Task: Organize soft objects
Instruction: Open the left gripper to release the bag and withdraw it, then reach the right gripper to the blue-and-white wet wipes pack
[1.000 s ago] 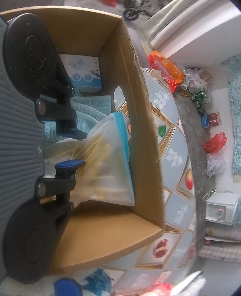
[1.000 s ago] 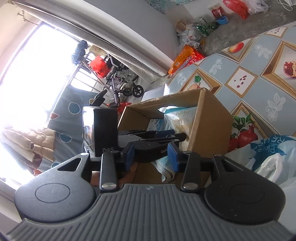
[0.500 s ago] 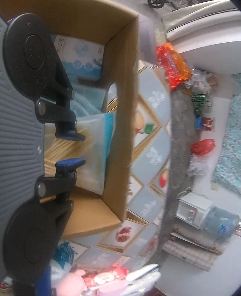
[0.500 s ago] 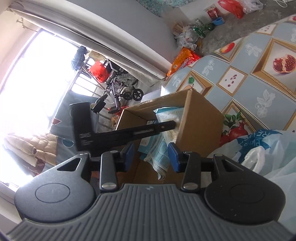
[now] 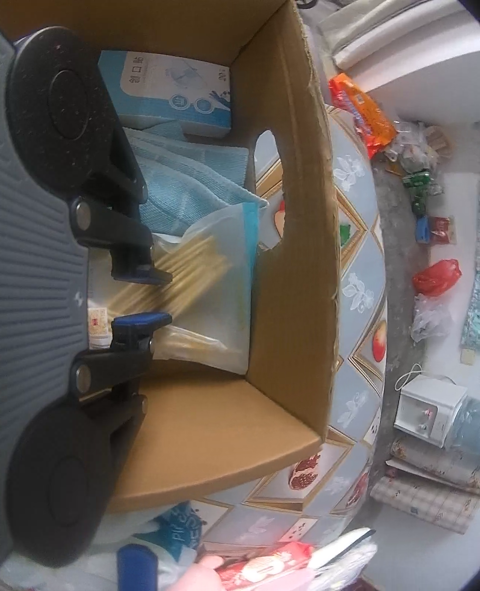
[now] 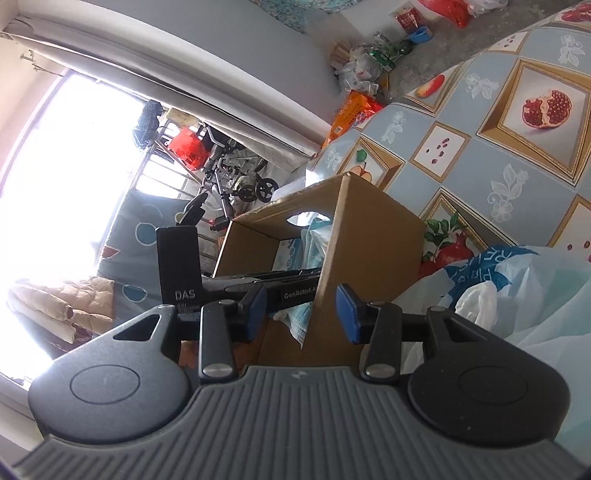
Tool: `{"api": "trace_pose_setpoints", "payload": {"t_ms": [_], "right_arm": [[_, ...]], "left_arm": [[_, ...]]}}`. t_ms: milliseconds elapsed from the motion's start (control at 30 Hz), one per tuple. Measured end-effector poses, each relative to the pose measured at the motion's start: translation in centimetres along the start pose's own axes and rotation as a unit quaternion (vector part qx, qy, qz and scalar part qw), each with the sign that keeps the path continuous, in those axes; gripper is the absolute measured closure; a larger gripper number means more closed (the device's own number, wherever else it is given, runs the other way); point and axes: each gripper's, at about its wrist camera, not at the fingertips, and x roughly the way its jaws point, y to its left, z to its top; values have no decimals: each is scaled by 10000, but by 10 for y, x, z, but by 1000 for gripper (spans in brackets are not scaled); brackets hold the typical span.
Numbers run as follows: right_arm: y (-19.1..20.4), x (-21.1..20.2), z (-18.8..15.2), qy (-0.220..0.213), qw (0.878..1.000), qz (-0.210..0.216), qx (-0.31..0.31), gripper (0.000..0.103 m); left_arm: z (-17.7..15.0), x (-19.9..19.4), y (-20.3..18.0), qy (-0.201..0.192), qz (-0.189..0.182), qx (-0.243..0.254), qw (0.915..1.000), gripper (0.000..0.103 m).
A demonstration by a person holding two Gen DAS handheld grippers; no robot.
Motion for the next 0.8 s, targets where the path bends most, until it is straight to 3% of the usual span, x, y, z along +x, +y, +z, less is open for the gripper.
{"api": "trace_pose_setpoints", "payload": {"t_ms": [67,200,433,600,800], "right_arm": [[0,-1,-2,-3,10000,-57,24,61],[5,-17,-7,-107,9999,-82,-43,59],[13,-67,-22,-462,9986,-131,-241,52],[12,-108,-41,-650,9969,-271,-346,49],[3,-175,-69,-1036,9919,-608,-407,44]], "left_arm": [[-1,-4,1,-47,-4,-75,10000,84],[-4,-27,10,-330,-103,-376,9987,58],[-21,-102,10,-1058,-179,-590,9925,40],[-46,-156,-15,-1497,-350,-427,9872,33],[-82,-202,-74,-1719,-837,26,9815,20]]}}
